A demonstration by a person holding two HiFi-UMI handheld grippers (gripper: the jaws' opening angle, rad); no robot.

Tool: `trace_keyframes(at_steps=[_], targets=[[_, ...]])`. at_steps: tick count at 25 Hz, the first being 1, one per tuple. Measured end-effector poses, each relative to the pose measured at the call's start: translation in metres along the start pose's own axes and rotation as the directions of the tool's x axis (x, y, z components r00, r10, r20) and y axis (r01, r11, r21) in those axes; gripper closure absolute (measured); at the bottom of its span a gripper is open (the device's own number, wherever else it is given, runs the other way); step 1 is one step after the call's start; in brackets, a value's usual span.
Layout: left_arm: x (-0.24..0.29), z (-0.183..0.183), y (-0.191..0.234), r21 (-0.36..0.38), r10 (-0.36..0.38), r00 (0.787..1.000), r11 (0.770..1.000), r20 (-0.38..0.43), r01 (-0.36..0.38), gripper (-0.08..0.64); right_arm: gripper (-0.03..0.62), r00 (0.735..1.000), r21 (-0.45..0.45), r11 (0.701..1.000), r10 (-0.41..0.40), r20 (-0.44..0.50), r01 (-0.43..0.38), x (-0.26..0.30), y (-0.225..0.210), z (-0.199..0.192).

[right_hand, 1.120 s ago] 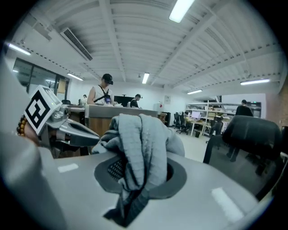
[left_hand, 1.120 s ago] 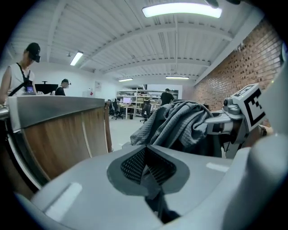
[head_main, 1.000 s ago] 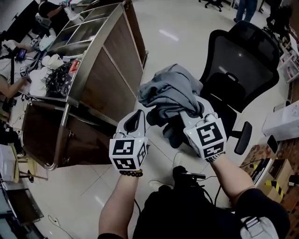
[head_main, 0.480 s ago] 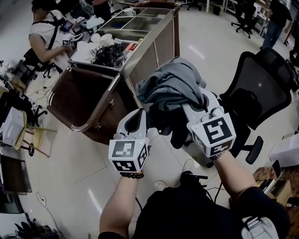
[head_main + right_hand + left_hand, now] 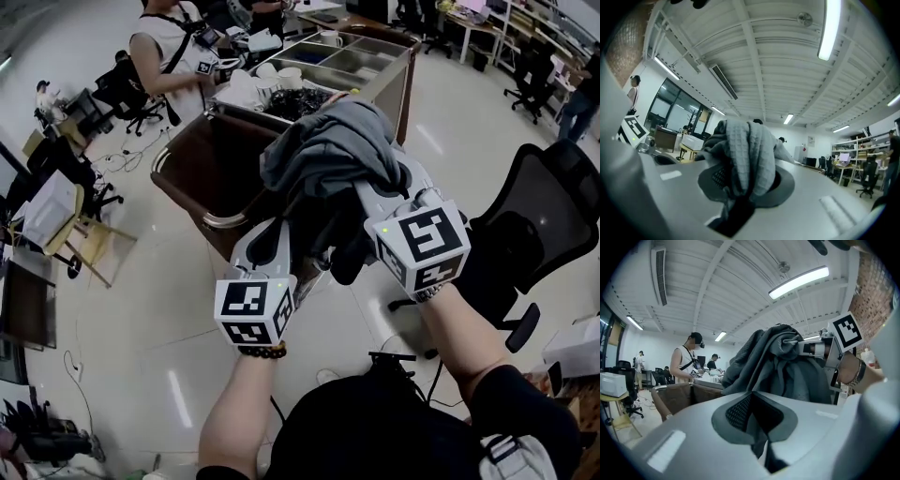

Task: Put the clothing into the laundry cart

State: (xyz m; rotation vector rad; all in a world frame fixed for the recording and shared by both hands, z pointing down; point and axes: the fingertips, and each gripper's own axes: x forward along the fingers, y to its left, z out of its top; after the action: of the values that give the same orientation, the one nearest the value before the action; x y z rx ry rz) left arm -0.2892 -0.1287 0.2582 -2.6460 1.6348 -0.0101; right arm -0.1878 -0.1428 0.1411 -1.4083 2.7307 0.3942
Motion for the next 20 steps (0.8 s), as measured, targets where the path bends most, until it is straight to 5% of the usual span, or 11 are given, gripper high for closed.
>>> trace_keyframes(at_steps=[7, 20], targets=[[-0.046, 0.013, 0.028, 0.011, 0.069, 0.997, 0.998, 0.021, -0.069, 0.557, 0.512, 0.999, -0.008, 0.999, 0.049, 0.022, -0.048, 0.021, 0.044, 0.026], [-0.04, -0.017, 0.094, 0.019, 0.202, 0.979, 0.979, 0.006, -0.202, 0.557, 0.511, 0.984, 0.022, 0.984, 0.175, -0.045, -0.174, 0.11, 0.072, -0.039]])
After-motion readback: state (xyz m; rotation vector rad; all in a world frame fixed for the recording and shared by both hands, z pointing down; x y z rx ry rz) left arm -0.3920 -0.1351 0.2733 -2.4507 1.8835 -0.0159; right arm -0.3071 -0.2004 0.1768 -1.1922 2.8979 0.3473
